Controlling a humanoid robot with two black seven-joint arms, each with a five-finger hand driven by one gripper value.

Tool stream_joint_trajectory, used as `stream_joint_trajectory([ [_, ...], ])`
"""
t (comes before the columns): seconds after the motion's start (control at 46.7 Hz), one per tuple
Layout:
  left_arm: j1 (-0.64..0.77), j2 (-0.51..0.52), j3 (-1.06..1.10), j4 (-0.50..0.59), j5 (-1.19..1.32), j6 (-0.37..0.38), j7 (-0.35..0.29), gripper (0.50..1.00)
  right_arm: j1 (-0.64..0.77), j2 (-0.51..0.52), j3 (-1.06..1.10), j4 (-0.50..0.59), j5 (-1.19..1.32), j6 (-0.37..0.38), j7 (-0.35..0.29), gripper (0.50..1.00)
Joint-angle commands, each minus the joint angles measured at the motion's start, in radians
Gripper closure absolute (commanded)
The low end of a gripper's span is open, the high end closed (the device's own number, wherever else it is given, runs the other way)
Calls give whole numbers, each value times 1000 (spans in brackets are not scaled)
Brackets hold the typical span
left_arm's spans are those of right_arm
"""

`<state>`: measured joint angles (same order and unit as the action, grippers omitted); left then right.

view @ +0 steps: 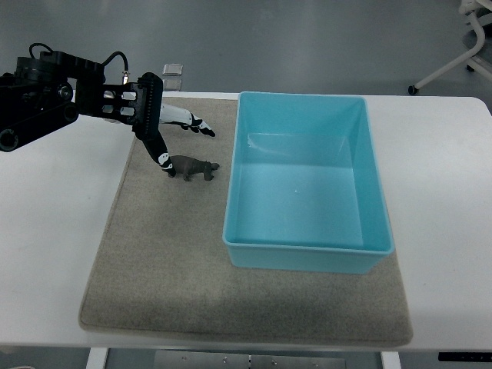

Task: Place brown hippo in blue box with left hand
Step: 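Lower the left hand onto the brown toy and close fingers around it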

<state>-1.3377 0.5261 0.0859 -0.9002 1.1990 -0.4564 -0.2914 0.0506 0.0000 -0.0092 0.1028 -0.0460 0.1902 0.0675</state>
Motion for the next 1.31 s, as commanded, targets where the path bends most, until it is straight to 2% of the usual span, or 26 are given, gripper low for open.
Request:
stream_joint_trajectory([
  [0.0, 2, 0, 0, 0, 1, -1, 0, 506, 0, 0, 0, 0, 0, 0, 0, 564],
  [0.985, 18, -44, 20, 29, 57, 18, 1, 508, 0, 0, 0, 0, 0, 0, 0, 564],
  [1.157, 18, -44, 20, 29, 59, 33, 0, 536, 0, 0, 0, 0, 0, 0, 0, 564],
  [1.199, 18, -44, 20, 27, 59, 33, 0, 568, 0, 0, 0, 0, 0, 0, 0, 564],
  [1.285, 18, -44, 20, 26, 59, 33, 0, 598, 0, 0, 0, 0, 0, 0, 0, 564],
])
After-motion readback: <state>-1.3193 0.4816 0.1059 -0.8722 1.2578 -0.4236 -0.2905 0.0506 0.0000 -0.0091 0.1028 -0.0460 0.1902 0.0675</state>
